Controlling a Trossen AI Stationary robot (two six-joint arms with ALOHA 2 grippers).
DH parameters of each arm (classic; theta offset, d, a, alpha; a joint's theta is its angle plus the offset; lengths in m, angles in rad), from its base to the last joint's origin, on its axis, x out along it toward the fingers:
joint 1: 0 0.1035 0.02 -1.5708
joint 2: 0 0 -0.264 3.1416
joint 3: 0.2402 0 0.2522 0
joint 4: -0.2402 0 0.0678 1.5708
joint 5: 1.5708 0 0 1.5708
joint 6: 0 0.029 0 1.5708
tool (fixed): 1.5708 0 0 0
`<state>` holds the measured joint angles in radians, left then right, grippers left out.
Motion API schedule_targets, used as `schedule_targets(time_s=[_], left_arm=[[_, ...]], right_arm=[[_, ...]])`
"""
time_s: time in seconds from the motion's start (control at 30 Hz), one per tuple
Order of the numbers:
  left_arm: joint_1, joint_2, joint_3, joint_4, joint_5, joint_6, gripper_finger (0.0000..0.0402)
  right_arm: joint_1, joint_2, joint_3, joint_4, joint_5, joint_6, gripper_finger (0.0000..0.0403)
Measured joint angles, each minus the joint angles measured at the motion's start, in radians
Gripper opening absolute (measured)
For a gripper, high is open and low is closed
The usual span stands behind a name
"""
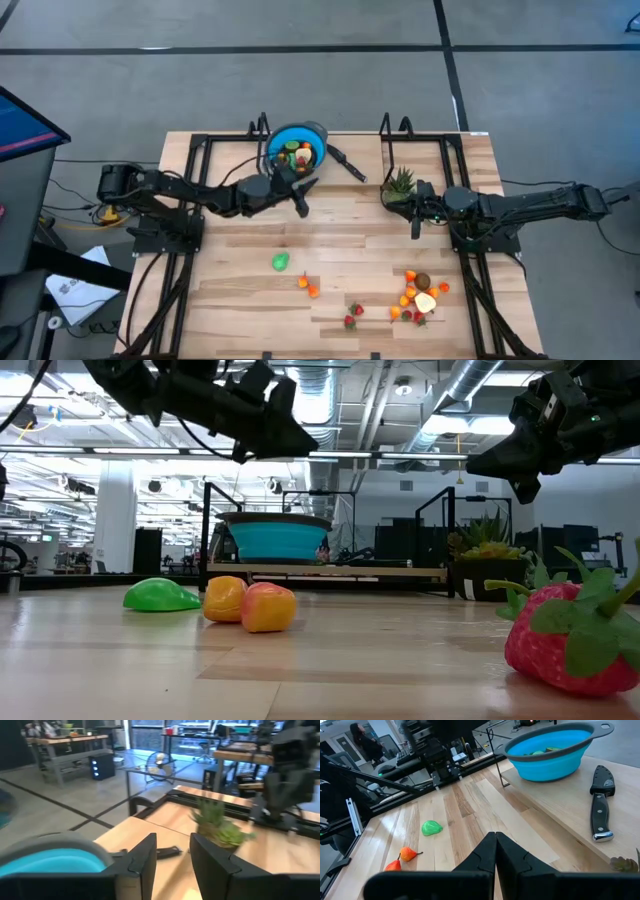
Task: Pick & Place Fruit
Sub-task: Put the avocado into the basket
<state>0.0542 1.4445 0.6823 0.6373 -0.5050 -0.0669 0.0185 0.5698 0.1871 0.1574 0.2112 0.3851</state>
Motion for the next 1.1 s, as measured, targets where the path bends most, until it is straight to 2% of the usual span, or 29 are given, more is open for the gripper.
schedule_targets(time_s=[0.3,0.9,1.1], left_arm=[[-0.054,0.0,0.0,0.0,0.0,0.002,0.0106],[-0.054,0.0,0.0,0.0,0.0,0.003,0.0106],[-0.059,0.0,0.0,0.0,0.024,0.04,0.0093]], right_arm=[[0.0,0.0,0.0,0.0,0.0,0.0,0.0001],[0.0,0.0,0.0,0.0,0.0,0.0,0.0001],[0.0,0.0,0.0,0.0,0.0,0.032,0.0001]])
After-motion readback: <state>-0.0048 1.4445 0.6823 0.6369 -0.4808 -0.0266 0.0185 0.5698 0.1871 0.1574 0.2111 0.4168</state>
